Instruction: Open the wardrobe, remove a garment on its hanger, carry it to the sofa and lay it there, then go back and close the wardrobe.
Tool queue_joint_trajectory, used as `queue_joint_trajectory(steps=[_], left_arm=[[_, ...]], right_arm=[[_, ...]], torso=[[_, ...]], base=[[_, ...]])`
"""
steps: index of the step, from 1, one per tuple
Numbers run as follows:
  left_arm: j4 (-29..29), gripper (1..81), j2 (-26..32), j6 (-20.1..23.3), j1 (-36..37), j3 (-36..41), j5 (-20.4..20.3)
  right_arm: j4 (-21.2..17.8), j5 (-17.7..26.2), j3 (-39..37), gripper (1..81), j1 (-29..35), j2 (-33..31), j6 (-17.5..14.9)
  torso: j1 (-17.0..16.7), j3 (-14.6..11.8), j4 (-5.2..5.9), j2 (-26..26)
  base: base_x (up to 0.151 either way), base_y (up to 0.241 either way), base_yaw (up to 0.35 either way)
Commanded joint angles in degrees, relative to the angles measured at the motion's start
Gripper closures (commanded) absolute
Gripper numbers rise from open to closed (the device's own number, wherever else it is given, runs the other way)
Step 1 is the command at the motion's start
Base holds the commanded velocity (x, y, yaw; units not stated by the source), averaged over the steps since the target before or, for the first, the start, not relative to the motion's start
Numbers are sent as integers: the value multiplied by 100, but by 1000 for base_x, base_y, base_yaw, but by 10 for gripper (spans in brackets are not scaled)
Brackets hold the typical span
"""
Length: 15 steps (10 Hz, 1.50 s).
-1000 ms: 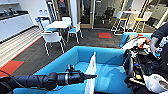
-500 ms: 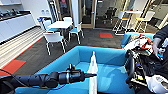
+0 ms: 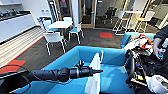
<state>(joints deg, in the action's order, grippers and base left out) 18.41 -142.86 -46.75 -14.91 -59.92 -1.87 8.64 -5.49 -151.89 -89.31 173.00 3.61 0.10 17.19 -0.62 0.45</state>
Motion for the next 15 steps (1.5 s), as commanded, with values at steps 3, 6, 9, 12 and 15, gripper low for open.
queue_joint_trajectory(steps=[3,6,9,12,15], left_arm=[[-284,811,-945,-26,1415,-1073,-139],[-689,811,-1474,-53,2136,-1760,81],[-821,811,-1712,-54,2242,-2646,370],[-787,811,-1474,-54,2365,-3209,695],[-725,811,-1544,-53,2347,-3921,960]], right_arm=[[41,408,29,10,136,62,-18],[50,426,21,10,180,97,-18],[50,399,29,10,180,115,-18],[59,399,29,10,207,115,-18],[59,399,21,10,207,124,-18]], torso=[[0,0,0,0],[0,0,0,0],[0,2,0,0],[2,2,0,0],[2,2,0,0]], base=[[0,0,0],[0,0,0],[0,0,0],[0,0,0],[0,0,0]])
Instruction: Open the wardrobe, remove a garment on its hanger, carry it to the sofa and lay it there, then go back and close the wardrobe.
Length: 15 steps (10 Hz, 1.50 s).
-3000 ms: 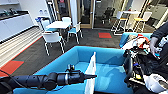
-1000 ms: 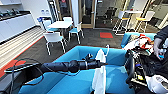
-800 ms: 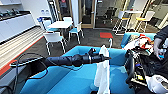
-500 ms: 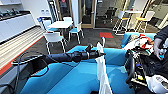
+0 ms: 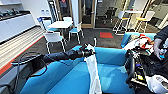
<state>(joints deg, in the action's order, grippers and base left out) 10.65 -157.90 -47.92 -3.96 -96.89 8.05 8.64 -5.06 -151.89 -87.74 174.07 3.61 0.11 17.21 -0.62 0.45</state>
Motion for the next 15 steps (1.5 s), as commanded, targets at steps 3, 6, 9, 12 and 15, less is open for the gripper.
queue_joint_trajectory(steps=[3,6,9,12,15], left_arm=[[164,811,-207,72,1069,-873,170],[376,811,-76,72,831,-1227,276],[674,811,232,72,445,-1289,356],[947,811,452,72,-100,-1561,347],[1132,811,768,81,-584,-1736,286]], right_arm=[[59,339,21,10,41,25,-18],[59,330,21,10,15,25,-18],[58,330,56,10,14,25,-18],[59,330,47,10,-3,43,-18],[59,330,29,10,6,69,-18]], torso=[[0,0,0,0],[0,2,226,0],[0,2,196,0],[0,2,489,0],[0,2,486,0]], base=[[0,0,0],[0,0,0],[0,0,0],[0,0,0],[0,0,0]])
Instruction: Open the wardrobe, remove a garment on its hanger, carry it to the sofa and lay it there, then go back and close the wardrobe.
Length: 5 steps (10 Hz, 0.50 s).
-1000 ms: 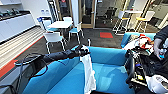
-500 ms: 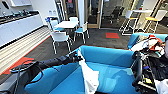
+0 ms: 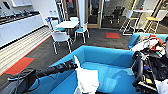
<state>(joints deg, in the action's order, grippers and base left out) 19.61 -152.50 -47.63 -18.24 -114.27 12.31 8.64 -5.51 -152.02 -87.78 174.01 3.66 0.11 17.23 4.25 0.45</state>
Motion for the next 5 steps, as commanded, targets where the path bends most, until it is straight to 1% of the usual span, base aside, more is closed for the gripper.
queue_joint_trajectory(steps=[1,2,3,5], left_arm=[[245,811,299,52,738,-95,-150],[236,811,404,61,625,-279,-176],[227,811,500,70,483,-454,-194],[227,811,668,87,220,-587,-203]], right_arm=[[59,375,33,10,10,75,-23],[59,375,33,10,2,75,-23],[59,375,33,10,-7,67,-23],[67,375,33,10,-7,66,-23]], torso=[[0,0,0,0],[0,0,0,0],[0,0,192,0],[0,0,531,0]], base=[[0,0,0],[0,0,0],[0,0,0],[0,0,0]])
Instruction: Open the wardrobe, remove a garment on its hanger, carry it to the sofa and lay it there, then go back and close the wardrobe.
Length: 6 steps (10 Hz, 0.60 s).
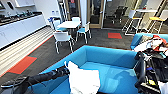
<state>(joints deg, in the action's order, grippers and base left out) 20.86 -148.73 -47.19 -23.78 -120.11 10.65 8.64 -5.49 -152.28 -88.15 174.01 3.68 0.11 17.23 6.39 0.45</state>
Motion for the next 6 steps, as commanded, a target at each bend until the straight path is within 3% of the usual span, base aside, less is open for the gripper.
queue_joint_trajectory(steps=[1,3,6], left_arm=[[103,811,413,43,573,23,-37],[120,811,509,43,107,-179,-484],[129,811,624,175,-491,-276,-626]], right_arm=[[67,373,60,10,29,66,-25],[59,373,60,10,29,66,-25],[67,373,60,10,21,75,-25]], torso=[[0,0,-15,0],[0,-2,249,0],[-2,-2,280,0]], base=[[0,0,0],[0,0,0],[0,0,0]])
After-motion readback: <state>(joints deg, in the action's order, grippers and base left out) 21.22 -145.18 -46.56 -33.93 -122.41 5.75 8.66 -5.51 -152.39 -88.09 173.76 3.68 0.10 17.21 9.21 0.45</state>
